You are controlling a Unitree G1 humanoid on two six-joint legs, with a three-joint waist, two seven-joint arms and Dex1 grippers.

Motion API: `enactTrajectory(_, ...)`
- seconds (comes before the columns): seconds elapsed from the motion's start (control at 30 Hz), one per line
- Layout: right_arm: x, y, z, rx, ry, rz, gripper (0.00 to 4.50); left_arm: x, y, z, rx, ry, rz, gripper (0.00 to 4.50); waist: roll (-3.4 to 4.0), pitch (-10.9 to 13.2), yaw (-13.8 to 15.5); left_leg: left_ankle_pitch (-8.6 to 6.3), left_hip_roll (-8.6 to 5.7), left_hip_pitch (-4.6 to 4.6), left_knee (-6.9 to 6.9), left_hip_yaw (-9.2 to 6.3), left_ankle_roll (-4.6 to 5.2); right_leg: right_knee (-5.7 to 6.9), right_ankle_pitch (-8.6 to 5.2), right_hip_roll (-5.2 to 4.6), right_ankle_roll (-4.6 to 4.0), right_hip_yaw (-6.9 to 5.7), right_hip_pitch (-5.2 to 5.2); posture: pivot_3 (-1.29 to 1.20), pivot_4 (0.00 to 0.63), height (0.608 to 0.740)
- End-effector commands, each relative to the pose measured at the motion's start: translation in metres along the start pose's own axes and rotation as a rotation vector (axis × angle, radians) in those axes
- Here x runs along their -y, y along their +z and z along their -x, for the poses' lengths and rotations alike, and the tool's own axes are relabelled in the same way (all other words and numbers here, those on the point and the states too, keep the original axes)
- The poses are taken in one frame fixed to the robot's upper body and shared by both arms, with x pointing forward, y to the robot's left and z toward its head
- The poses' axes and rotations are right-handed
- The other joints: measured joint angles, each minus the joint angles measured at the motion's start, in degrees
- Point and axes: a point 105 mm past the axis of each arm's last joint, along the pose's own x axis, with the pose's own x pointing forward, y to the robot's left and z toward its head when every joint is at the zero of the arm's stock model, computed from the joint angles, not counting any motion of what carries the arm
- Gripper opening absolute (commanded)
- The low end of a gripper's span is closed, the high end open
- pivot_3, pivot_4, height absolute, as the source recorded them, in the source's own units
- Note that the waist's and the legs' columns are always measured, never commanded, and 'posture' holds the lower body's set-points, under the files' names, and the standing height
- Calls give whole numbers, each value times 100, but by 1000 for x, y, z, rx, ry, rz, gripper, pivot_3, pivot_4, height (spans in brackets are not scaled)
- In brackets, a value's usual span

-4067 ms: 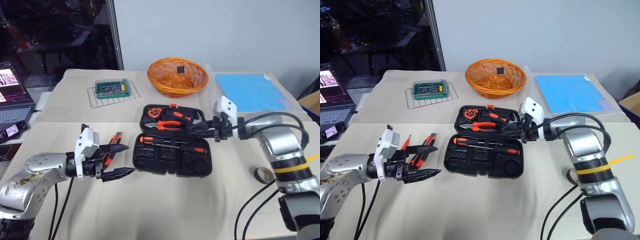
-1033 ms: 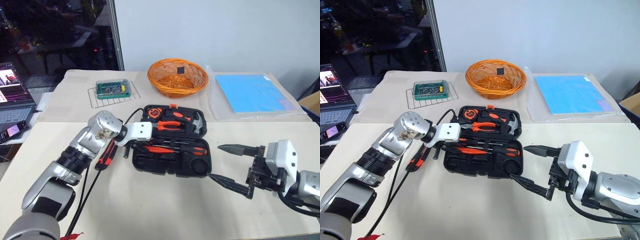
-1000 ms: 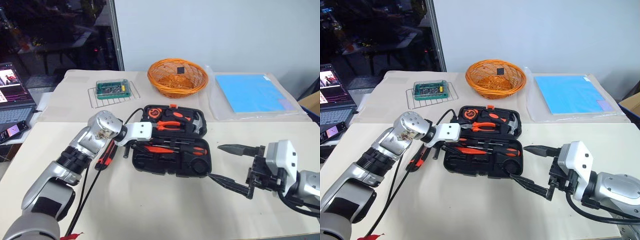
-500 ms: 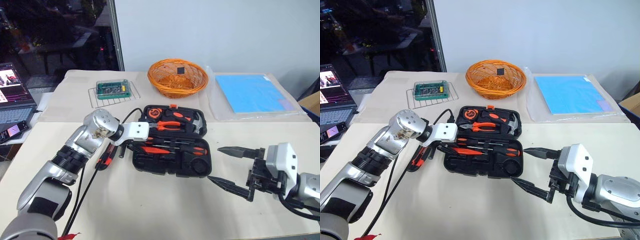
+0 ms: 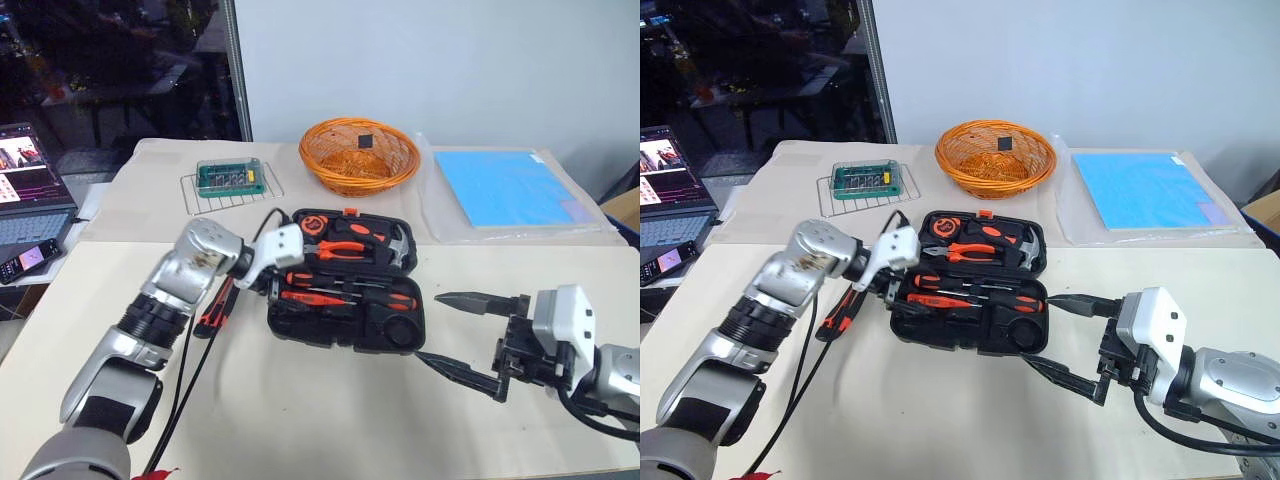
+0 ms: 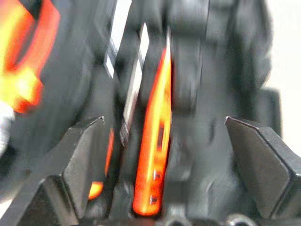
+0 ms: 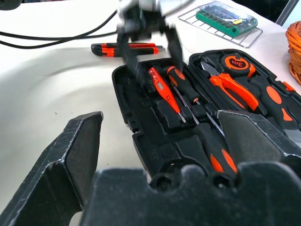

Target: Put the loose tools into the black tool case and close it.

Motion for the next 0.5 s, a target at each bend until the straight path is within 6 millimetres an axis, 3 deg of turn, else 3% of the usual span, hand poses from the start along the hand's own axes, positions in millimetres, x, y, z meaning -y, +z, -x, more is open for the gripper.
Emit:
enactTrajectory(0.03, -1, 6, -1, 20, -1, 41, 4500, 4, 6, 8, 109, 52, 53, 3329, 3, -2, -5, 0, 0, 0, 0, 0, 1, 0, 1, 0, 2, 0, 0, 0, 150, 740)
enactTrajectory(0.3, 1, 7, -3, 22, -1, 40, 4500, 15, -20, -13, 128, 164, 140, 234, -1, 1, 21, 1, 0, 7, 5, -1, -1, 3, 2, 0, -3, -1, 11, 0, 150, 740)
enactTrajectory(0.33, 2, 6, -3, 22, -1, 40, 4500, 15, -21, -15, 128, 173, 151, 59, -1, 1, 31, 0, -1, 9, 6, -2, -1, 1, -1, -3, -8, -2, 16, 0, 150, 740)
enactTrajectory(0.5, -1, 7, -4, 24, 3, 34, 4500, 2, -51, -33, -13, 276, 265, 59, -1, 0, 41, -3, -4, 18, 5, -2, 4, -5, -1, -5, -10, -2, 31, 0, 150, 740)
